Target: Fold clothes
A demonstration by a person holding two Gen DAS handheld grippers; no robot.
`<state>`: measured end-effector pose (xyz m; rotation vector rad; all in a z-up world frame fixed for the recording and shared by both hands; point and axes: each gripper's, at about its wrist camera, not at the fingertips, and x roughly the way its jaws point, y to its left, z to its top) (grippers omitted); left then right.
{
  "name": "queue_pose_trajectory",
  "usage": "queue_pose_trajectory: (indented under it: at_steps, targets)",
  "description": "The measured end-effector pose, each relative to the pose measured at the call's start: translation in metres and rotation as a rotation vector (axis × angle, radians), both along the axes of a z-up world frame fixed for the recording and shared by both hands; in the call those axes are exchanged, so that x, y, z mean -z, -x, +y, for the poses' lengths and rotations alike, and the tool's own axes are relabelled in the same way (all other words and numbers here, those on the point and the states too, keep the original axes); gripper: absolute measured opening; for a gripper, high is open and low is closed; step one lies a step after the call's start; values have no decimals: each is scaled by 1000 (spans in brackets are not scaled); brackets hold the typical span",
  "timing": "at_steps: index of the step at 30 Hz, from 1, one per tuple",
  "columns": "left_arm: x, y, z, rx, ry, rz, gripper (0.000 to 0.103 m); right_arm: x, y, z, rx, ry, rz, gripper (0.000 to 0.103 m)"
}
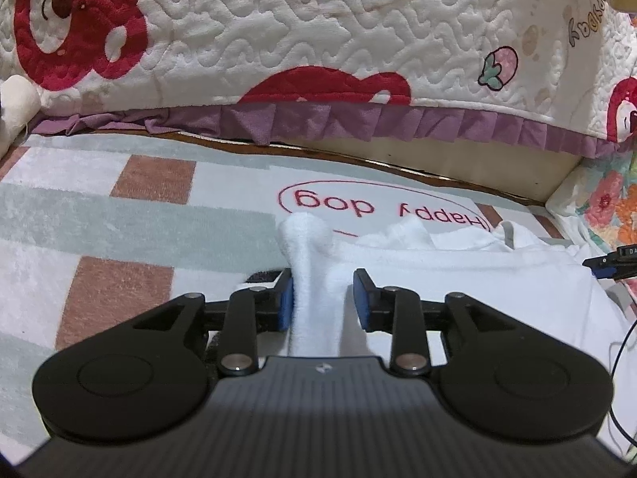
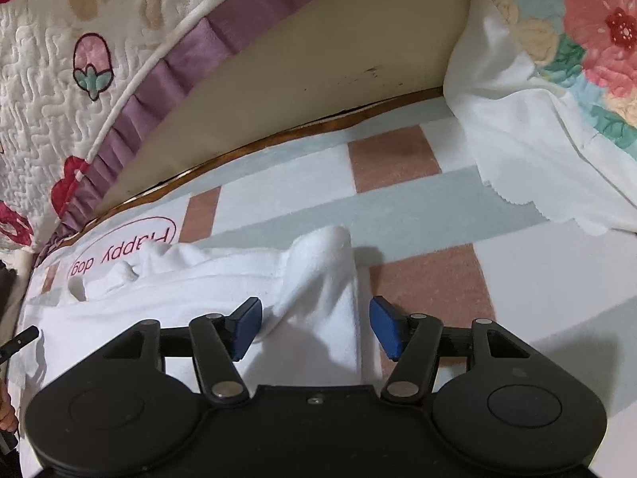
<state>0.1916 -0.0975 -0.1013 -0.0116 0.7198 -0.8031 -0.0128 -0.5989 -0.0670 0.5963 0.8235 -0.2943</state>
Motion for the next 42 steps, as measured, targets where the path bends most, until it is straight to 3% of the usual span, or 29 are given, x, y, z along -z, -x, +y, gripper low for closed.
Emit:
queue_pose_trajectory:
  at_steps: [1, 4, 6, 7, 8, 10, 11, 16, 19, 22, 26, 31, 34, 35, 39, 42]
  targets:
    - [0, 2, -2, 4, -11, -16, 5, 3, -1, 0, 3, -11, -2, 65]
    - [-11, 17, -13, 73, -86, -129, 6, 3, -7, -1, 26, 20, -29, 67]
    - [-24, 22, -14, 75, -64, -157, 6, 0, -11, -1, 36, 55, -40, 65]
    - [-30, 23, -14, 75, -49, -165, 6, -4, -12, 1, 32, 75, -47, 56]
    - [-35, 24, -13, 72, -39, -173, 6, -8, -13, 3, 27, 96, -54, 32]
    - [-43, 25, -11, 61, -22, -190, 6, -15, -14, 8, 17, 136, -68, 21]
    - [-45, 24, -9, 54, -12, -189, 6, -21, -14, 11, 15, 151, -78, 10]
    - [-40, 14, -3, -16, 3, -126, 6, -50, -20, 37, -53, 338, -40, 10]
    - [-34, 7, 2, -25, 5, -94, 6, -50, -28, 38, -66, 405, -9, 10]
    - [-43, 13, 3, 189, 96, -74, 7, -46, -32, 40, -58, 423, 7, 10]
    - [-53, 46, -28, 310, -96, -244, 10, -40, -34, 43, -65, 432, 20, 10]
    - [-33, 38, -35, 225, -101, -196, 10, -31, -31, 39, -45, 394, -14, 10]
    - [-28, 32, -32, 156, -146, -211, 4, -30, -26, 38, -47, 374, -56, 10]
    - [-34, 29, -26, 102, -132, -202, 4, -33, -23, 38, -51, 367, -82, 10]
    - [-67, 6, 16, -89, 47, -136, 4, -49, -23, 37, -58, 360, -150, 9]
    - [-59, -4, 23, -126, 30, -111, 3, -59, -27, 36, -61, 364, -181, 9]
